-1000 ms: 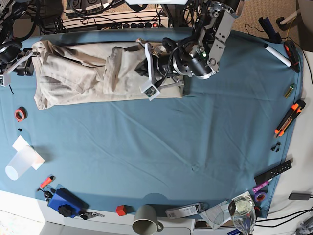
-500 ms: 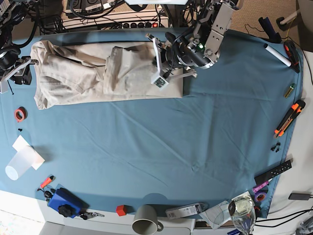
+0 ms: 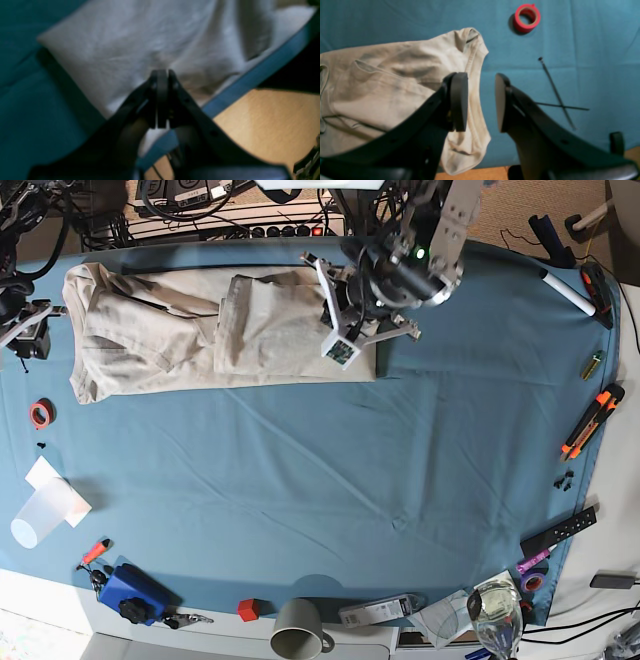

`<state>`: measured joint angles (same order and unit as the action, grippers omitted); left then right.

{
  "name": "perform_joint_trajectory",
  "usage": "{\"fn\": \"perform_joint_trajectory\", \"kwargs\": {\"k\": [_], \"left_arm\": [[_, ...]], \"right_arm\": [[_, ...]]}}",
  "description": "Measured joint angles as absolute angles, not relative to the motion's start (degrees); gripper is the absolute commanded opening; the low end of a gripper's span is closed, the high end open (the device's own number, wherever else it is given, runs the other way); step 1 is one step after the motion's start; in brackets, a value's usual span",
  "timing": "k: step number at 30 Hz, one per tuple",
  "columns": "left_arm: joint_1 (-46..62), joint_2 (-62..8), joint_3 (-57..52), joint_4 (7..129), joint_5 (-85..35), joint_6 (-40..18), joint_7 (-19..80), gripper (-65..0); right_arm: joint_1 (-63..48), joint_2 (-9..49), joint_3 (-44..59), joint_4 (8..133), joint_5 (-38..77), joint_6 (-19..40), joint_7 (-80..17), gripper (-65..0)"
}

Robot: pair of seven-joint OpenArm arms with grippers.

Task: Fold the T-shirt properly
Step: 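Press the folded end down with the left gripper and regrasp with the right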

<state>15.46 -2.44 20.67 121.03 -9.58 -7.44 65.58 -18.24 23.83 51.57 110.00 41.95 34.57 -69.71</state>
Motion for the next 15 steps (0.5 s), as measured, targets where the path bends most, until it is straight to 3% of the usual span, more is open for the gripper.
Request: {"fn": "perform_joint_trajectory", "kwargs": {"k": [2, 7, 15], "left_arm": [[16.56, -2.39, 20.69, 123.2, -7.97, -7.46, 64.03, -65.0], [18.11, -2.39, 20.67, 124.53, -6.68, -7.44, 63.37, -65.0], [19.64, -2.39, 20.67, 124.51, -6.7, -7.44, 63.37, -65.0]], "right_arm": [[-18.24, 24.14, 51.68, 110.0, 41.8, 34.59, -69.63, -45.8], [-18.74, 24.12, 51.68, 110.0, 37.3, 36.07, -68.69, -32.7], [-18.24, 24.18, 51.7, 108.68, 37.56, 33.12, -66.17, -32.7]]}}
